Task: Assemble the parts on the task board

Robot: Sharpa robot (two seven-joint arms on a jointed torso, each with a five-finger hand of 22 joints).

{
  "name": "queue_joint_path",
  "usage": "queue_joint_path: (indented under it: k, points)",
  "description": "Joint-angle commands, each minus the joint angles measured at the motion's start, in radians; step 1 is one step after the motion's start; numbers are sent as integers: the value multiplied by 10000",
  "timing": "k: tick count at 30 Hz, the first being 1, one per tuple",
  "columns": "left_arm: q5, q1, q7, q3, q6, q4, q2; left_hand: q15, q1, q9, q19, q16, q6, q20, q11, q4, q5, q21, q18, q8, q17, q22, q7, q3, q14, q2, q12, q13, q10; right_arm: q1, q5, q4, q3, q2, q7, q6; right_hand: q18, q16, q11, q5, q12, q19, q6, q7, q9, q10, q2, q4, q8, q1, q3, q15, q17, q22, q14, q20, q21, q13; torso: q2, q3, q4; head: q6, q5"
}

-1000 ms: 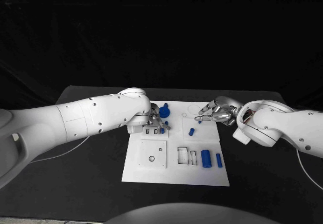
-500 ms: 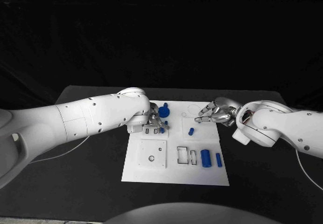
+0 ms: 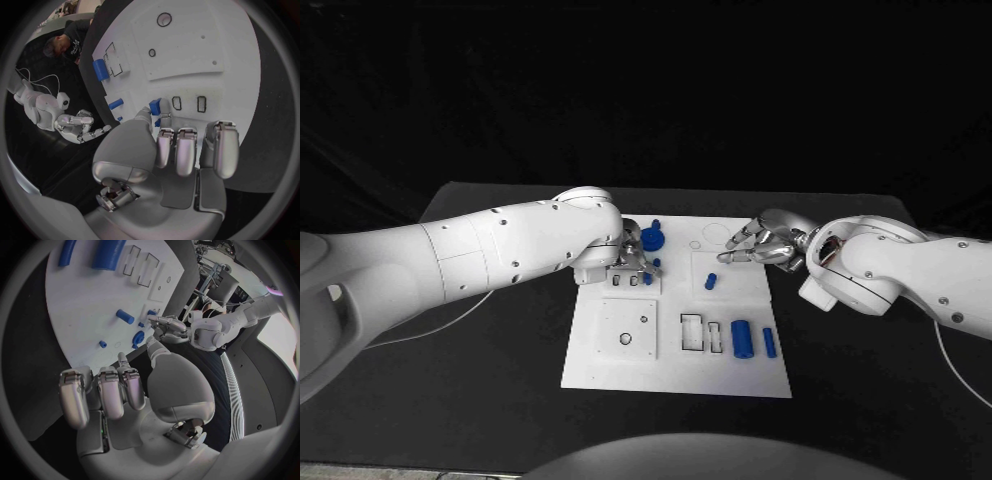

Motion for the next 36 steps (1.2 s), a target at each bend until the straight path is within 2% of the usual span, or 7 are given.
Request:
queue_joint_path:
  k: [1, 15, 18, 19, 26, 29, 36]
  points:
    - [74, -7, 167, 3, -69, -3, 34, -73, 179, 28, 157, 26, -71, -50, -58, -7, 58, -57, 84, -54, 2632, 2321, -19, 38, 1040, -14, 25, 2633, 1022, -12, -112, -8, -3, 22, -64, 179, -67, 41, 61, 61, 39, 1048, -10, 16, 12, 1066, 105, 20, 60, 22, -56, 44, 2635, 2634, 1024, 44, 45, 2632, -4, 5, -10, 7, -8]
    - [90, -23, 207, 3, 14, -18, 56, -97, 728, 115, 168, 26, -67, -67, -87, -20, 131, -59, 83, -123, 2632, 2324, -51, 160, 1040, -8, 25, 2633, 1022, -21, -112, -21, -3, 26, -94, 184, -67, 41, 76, 68, 39, 1048, 3, 24, 20, 1066, 117, 22, 77, 32, -60, 53, 2635, 2634, 1024, 49, 45, 2632, 3, 0, 0, -2, -29]
    - [92, -24, 213, 3, 24, -14, 47, -111, 969, 154, 169, 26, -52, -75, -101, -23, 371, -62, 83, -146, 2632, 2325, -66, 223, 1040, -57, 25, 2633, 1022, -22, -112, -22, -3, 26, -98, 181, -67, 41, 76, 68, 39, 1048, 4, 24, 20, 1066, 117, 22, 78, 32, -60, 53, 2635, 2634, 1024, 49, 45, 2632, 4, -1, -1, -7, -28]
    - [76, -24, 217, 3, 23, -11, 44, -121, 1120, 176, 162, 26, -50, -83, -110, -27, 626, -70, 85, -166, 2632, 2322, -75, 256, 1040, -125, 25, 2633, 1022, -22, -112, -22, -3, 26, -98, 178, -67, 41, 76, 68, 39, 1048, 4, 24, 20, 1066, 117, 22, 78, 32, -60, 53, 2635, 2634, 1024, 49, 45, 2632, 6, -2, 1, -14, -32]
    - [31, -24, 288, 3, -36, 5, 33, -142, 1591, 257, 168, 26, -30, -106, -136, -47, 1408, -74, 84, -247, 2632, 2324, -101, 339, 1040, -467, 25, 2633, 1022, -23, -112, -36, -4, 26, -101, 174, -67, 41, 87, 71, 39, 1048, 9, 30, 24, 1066, 123, 24, 85, 37, -63, 60, 2635, 2634, 1024, 52, 45, 2632, 0, -1, 0, -24, -30]
    - [27, -24, 324, 3, -76, 14, 26, -161, 1882, 297, 185, 26, -11, -122, -154, -71, 2016, -64, 80, -293, 2632, 2329, -121, 430, 1040, -672, 25, 2633, 1022, -24, -113, -45, -4, 21, -105, 173, -67, 41, 99, 76, 39, 1048, 13, 38, 28, 1066, 130, 26, 93, 42, -67, 68, 2635, 2634, 1024, 56, 45, 2632, 4, -4, 0, -16, -36]
    - [33, -24, 358, 4, -127, 23, 0, -161, 1941, 324, 200, 26, 18, -130, -155, -29, 2311, -55, 76, -334, 2632, 2334, -119, 465, 1040, -788, 25, 2633, 1022, -25, -113, -57, -4, 10, -111, 180, -67, 41, 105, 77, 39, 1048, 13, 44, 29, 1066, 134, 27, 96, 44, -69, 72, 2635, 2634, 1024, 58, 45, 2632, 1, -1, 3, -14, -38]
